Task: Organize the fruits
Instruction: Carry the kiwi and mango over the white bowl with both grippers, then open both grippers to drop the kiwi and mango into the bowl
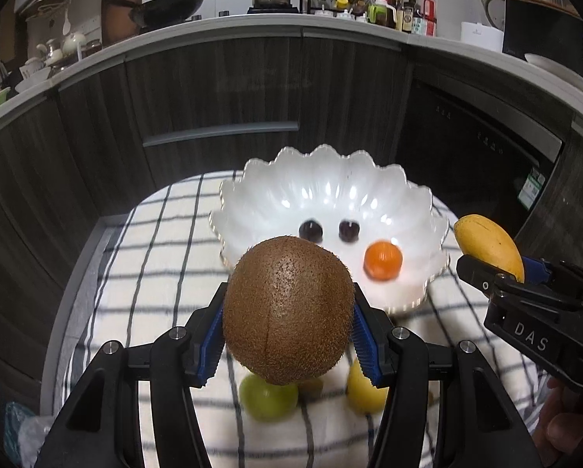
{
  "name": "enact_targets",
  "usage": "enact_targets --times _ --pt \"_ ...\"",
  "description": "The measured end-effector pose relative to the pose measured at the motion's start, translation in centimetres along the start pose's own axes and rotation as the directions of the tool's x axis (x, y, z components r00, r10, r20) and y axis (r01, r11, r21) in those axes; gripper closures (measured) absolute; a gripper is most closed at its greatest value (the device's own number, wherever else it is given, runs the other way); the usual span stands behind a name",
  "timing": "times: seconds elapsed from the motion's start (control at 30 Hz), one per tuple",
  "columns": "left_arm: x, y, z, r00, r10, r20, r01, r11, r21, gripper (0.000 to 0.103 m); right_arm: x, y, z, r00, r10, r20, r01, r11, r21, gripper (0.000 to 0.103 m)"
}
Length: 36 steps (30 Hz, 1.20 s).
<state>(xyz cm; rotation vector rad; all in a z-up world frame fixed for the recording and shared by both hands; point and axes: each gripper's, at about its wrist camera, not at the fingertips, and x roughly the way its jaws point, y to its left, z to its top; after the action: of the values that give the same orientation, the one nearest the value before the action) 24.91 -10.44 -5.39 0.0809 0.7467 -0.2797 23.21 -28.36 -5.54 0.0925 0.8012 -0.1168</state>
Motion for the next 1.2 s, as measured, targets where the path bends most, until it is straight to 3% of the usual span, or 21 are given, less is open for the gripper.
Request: enact_targets --times 0.3,0.53,0.83,1.2 --pt "3.5 0.6 3.8 1.000 -0.002 0.008 0.002 1.000 -0.003 0.047 2.4 0.2 4.1 0.999 -0.013 0.036 0.013 1.000 -0.012 0.053" --pt "7.2 1.1 5.9 1.000 0.004 0.001 -0.004 1.000 0.002 0.047 6.2 0.4 6.4 1.000 -0.018 0.002 0.018 1.000 -0.018 0.053" --pt "12.3 2.1 7.1 0.995 -0.003 -0.101 0.001 1.000 -0.018 0.047 11.3 0.9 7.7 0.997 -0.010 -0.082 0.009 1.000 -0.014 0.053" --pt "15.2 2.7 6.1 0.975 0.004 -0.222 -0.012 0.999 -0.037 0.047 15.5 0.9 7.3 0.979 -0.010 -0.206 0.009 1.000 -0.005 0.053"
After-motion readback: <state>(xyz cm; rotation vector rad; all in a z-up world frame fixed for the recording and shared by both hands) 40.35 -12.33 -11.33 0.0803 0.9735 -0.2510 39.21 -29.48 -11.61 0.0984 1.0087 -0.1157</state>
